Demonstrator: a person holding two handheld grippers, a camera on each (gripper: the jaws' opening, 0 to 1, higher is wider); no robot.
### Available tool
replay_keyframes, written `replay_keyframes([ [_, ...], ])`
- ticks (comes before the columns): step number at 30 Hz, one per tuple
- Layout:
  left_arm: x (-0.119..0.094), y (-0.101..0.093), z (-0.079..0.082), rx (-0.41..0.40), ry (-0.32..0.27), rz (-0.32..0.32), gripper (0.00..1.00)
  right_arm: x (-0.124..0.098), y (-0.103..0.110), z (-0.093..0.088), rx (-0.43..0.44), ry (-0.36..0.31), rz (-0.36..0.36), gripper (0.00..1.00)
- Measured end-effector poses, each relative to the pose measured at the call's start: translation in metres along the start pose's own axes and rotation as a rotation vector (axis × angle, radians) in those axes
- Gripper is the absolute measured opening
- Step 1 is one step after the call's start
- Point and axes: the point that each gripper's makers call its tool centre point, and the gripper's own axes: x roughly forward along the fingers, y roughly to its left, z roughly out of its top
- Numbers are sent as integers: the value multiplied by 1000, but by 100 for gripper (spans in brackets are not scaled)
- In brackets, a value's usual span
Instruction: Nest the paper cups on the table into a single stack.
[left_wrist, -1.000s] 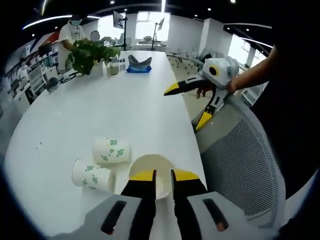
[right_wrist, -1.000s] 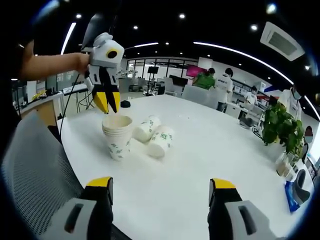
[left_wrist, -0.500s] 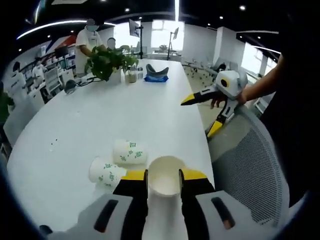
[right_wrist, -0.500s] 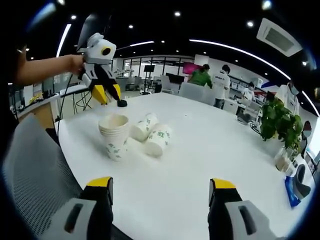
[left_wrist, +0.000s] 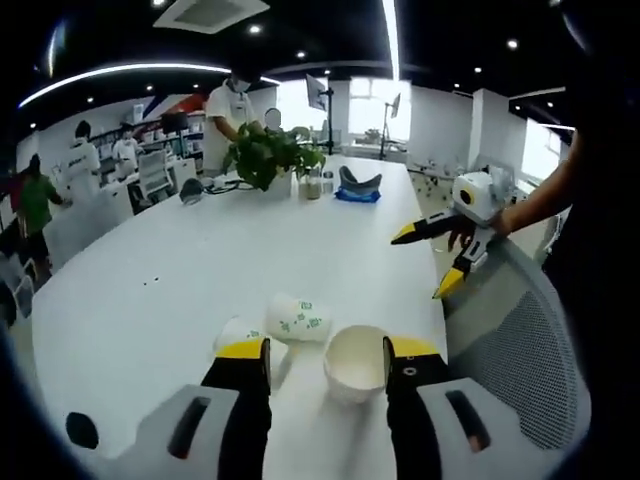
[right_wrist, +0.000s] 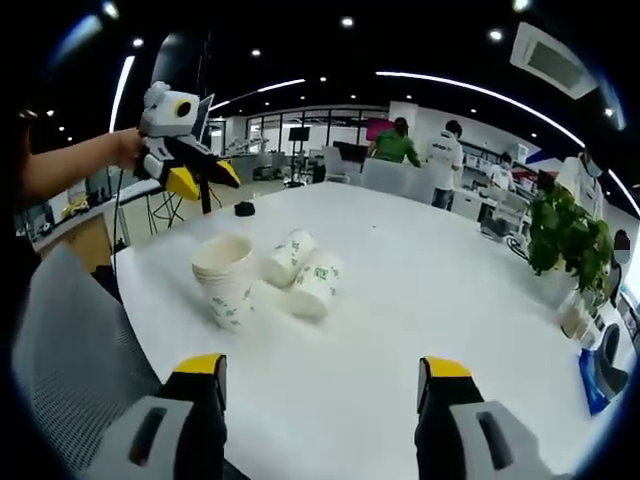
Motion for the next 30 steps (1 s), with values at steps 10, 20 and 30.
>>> replay_keyframes([
  [10, -22, -5, -17, -45, -49, 93, 53, 31, -16, 7, 184, -17, 8, 72],
  [20, -36, -7, -20, -57, -87, 157, 62, 58, -20, 2, 162, 38, 24, 69],
  [30, -42, -22, -35, -82, -94, 230, 67, 88, -21, 11, 179, 50, 37, 65],
])
